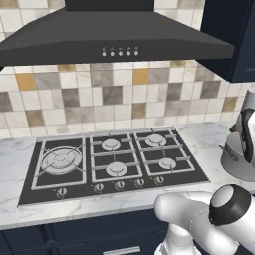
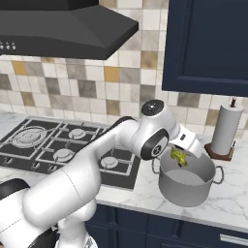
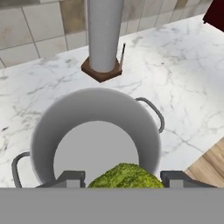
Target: Turn on the sink faucet. Then move the broccoli from the counter to the sink. Turn off the sink. Move the vegetable from the sink to the pot next to the stove. Finally move the pot to the front left burner.
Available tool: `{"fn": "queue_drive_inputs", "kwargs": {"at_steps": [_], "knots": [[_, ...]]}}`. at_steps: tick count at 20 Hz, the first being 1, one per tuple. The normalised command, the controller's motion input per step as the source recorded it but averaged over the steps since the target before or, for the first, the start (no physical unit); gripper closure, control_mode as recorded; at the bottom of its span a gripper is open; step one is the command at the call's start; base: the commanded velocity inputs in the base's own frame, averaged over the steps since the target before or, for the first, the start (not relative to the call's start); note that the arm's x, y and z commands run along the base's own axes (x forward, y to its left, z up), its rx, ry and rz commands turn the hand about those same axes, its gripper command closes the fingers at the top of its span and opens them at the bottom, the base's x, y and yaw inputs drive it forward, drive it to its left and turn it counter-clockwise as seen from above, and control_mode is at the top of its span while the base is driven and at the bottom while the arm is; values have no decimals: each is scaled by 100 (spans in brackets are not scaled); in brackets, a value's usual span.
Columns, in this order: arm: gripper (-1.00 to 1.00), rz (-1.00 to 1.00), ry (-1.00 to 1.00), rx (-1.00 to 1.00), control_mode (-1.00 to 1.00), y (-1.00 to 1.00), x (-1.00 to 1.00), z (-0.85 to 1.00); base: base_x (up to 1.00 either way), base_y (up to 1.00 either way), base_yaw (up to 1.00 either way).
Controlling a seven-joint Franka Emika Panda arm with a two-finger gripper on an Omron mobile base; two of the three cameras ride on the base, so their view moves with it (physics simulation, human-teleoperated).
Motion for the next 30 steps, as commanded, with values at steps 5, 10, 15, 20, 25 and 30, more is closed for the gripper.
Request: {"fn": "queue_drive_inputs", "kwargs": {"at_steps": [5,10,15,20,25,30], "knots": [[100,-1,0,0,-100,0,0,-1,0,0,0],[100,-3,0,-1,-100,0,12,-2,0,0,0],[100,-5,0,-3,-100,1,15,-1,0,0,0],[100,-4,6,-1,-100,0,29,-22,0,0,0],[100,0,6,1,-100,-17,24,-31,0,0,0],[100,0,2,5,-100,-32,4,-14,0,0,0]]}}
